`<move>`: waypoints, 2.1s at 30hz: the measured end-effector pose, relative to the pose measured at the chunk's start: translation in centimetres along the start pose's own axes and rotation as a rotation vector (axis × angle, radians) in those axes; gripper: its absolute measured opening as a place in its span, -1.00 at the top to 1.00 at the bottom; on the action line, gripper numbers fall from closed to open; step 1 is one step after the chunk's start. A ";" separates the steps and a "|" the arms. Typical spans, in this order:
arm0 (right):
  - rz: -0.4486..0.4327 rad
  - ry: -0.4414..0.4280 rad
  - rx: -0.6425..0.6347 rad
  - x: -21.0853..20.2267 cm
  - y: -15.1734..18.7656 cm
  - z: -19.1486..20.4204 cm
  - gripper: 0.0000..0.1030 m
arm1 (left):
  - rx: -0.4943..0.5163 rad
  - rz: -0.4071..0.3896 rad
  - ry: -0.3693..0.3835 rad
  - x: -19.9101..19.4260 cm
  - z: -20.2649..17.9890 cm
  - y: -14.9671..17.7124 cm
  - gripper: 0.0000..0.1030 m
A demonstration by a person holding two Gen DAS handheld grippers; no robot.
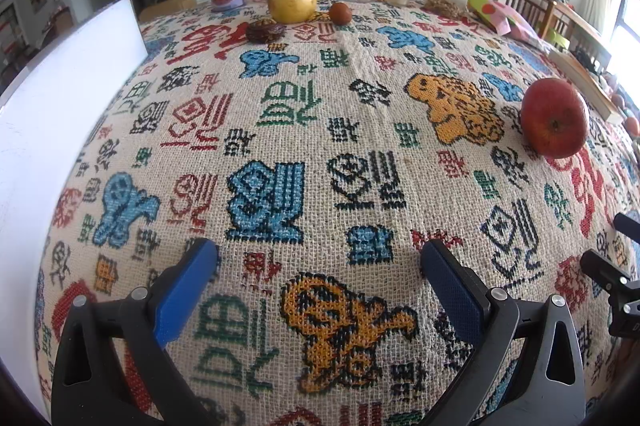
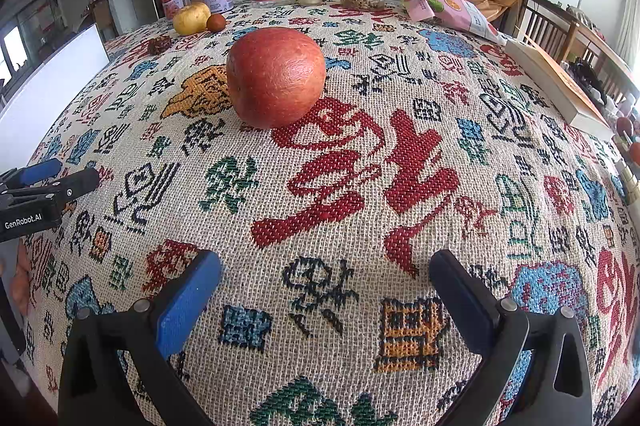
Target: Organize fruits
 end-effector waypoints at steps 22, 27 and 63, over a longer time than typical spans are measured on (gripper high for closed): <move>0.000 0.000 0.000 0.0 0.0 0.0 -1.00 | -0.001 0.000 0.002 0.0 0.0 0.1 -0.99; 0.000 0.000 0.000 0.0 0.0 0.0 -1.00 | 0.001 0.012 0.019 0.1 0.1 -0.2 -0.98; 0.001 -0.007 -0.011 0.3 -0.4 0.4 -1.00 | 0.024 -0.010 0.096 5.1 2.7 -9.0 0.10</move>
Point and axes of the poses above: each gripper's, at about its wrist camera, not at the fingertips, and x roughly the way its jaws point, z to its left, y to its underside, the point moved 6 cm from there along x, roughly the way its jaws point, and after that the axes turned 2 degrees about z, right-handed, at the moved point
